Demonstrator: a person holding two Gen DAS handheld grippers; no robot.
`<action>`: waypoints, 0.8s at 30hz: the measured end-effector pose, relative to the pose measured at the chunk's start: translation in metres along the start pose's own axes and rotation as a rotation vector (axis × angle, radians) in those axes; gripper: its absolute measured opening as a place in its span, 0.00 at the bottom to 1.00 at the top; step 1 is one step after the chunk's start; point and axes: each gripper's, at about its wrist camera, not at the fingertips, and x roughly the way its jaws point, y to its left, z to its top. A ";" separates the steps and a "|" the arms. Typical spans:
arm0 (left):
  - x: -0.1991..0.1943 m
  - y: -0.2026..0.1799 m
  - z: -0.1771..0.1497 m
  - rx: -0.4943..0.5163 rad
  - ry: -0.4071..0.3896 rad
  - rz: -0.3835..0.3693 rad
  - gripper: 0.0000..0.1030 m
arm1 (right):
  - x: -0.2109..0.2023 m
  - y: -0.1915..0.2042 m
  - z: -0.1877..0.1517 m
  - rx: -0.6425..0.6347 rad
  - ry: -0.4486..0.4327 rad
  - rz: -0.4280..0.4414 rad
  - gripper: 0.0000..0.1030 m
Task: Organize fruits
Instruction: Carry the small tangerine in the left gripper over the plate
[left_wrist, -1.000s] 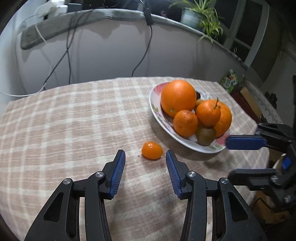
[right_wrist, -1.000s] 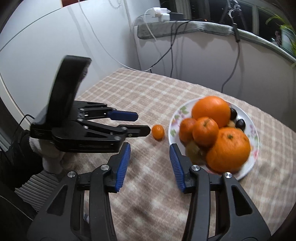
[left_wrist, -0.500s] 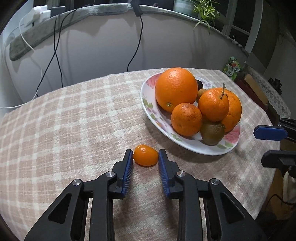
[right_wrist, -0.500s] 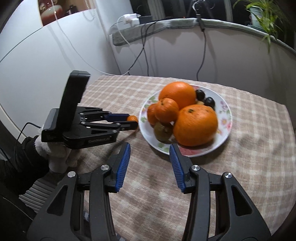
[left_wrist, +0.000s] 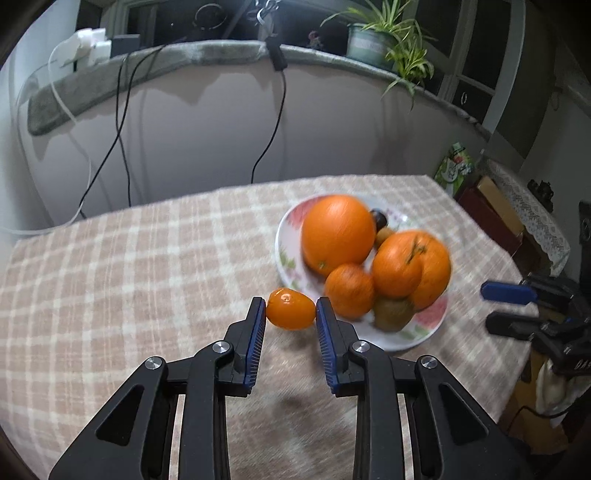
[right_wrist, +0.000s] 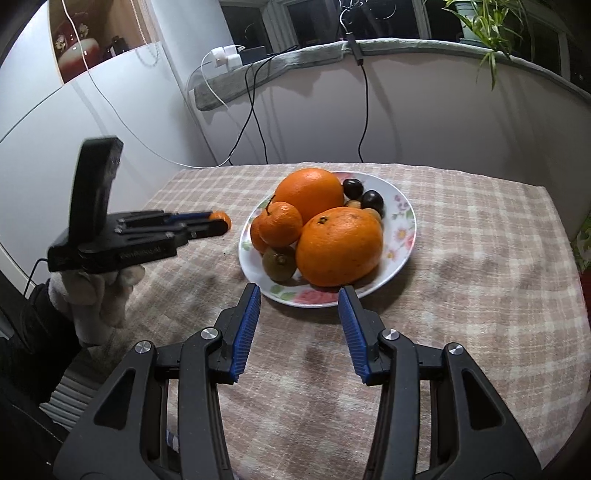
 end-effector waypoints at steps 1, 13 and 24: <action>0.001 -0.003 0.003 0.002 -0.006 -0.004 0.25 | -0.001 -0.001 0.000 0.001 -0.001 -0.002 0.45; 0.012 -0.035 0.037 0.037 -0.042 -0.058 0.25 | -0.010 -0.018 -0.006 0.030 -0.012 -0.017 0.45; 0.035 -0.068 0.059 0.095 -0.033 -0.087 0.25 | -0.017 -0.032 -0.009 0.056 -0.018 -0.027 0.45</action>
